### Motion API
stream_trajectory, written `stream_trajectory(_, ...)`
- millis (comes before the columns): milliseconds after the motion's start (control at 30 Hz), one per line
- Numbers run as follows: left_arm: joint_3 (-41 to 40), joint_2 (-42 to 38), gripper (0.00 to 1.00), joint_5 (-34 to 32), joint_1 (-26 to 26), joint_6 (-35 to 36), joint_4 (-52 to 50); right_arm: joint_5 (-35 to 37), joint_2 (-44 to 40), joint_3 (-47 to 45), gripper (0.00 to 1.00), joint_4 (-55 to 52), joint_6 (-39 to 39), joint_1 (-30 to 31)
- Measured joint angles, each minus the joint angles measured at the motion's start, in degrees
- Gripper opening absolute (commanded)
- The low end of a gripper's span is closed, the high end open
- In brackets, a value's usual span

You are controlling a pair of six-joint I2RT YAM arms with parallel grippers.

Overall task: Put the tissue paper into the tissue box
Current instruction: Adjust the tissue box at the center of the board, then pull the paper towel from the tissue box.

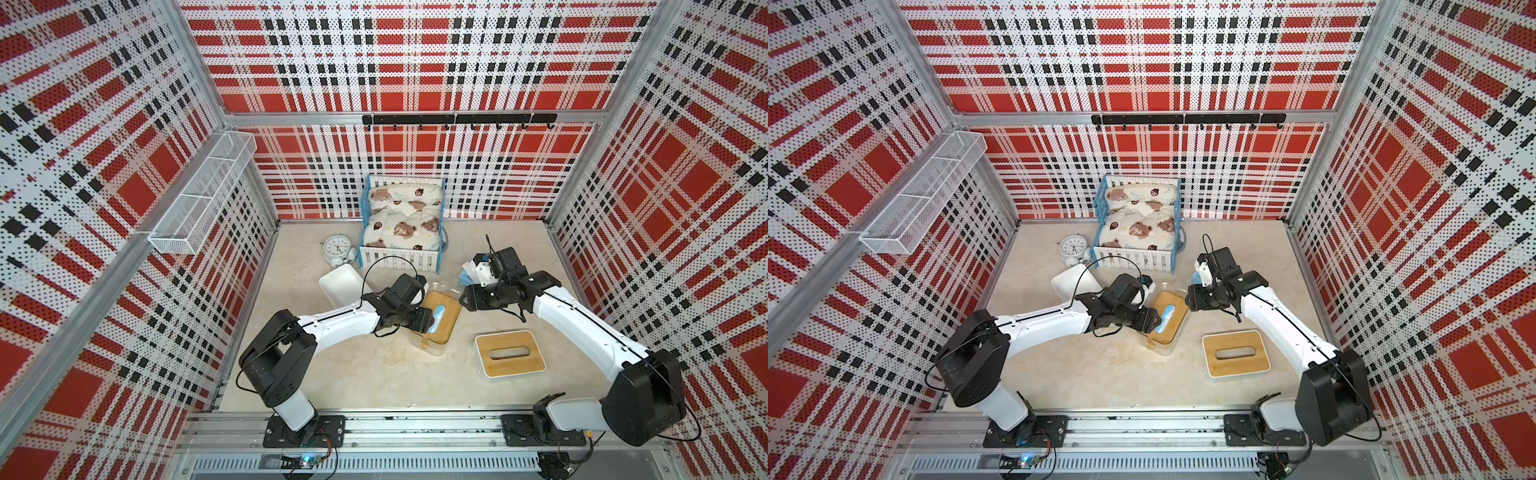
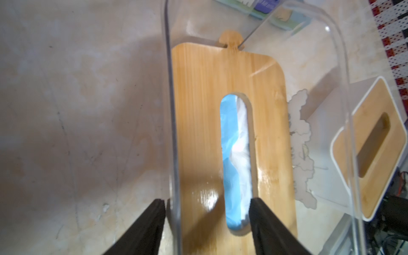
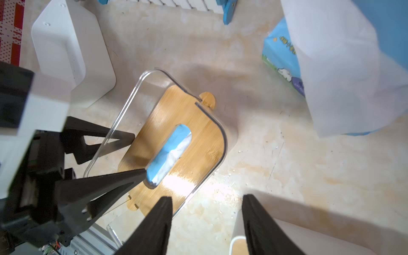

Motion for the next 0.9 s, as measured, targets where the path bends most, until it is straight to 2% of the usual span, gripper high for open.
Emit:
stream_trajectory(133, 1.0, 1.0, 0.87, 1.0, 0.9, 0.1, 1.0, -5.7, 2.2, -4.0, 0.61, 5.1, 3.2, -0.2)
stream_trajectory(267, 3.5, 3.8, 0.90, 2.5, 1.5, 1.2, 1.3, -8.2, 5.0, -4.9, 0.58, 8.3, 4.7, -0.2)
stream_trajectory(567, 8.9, 9.7, 0.89, 1.7, 1.6, 3.0, -0.5, -9.5, 7.2, -4.9, 0.56, 11.8, 5.2, -0.2)
stream_trajectory(767, 11.8, 11.7, 0.81, -1.6, 1.1, 3.9, -3.7, -9.5, 7.4, -4.9, 0.55, 12.5, 4.9, -0.2)
stream_trajectory(900, 13.1, 12.4, 0.81, -3.4, 0.5, 4.1, -5.2, -9.5, 7.8, -4.9, 0.55, 12.6, 4.7, -0.2)
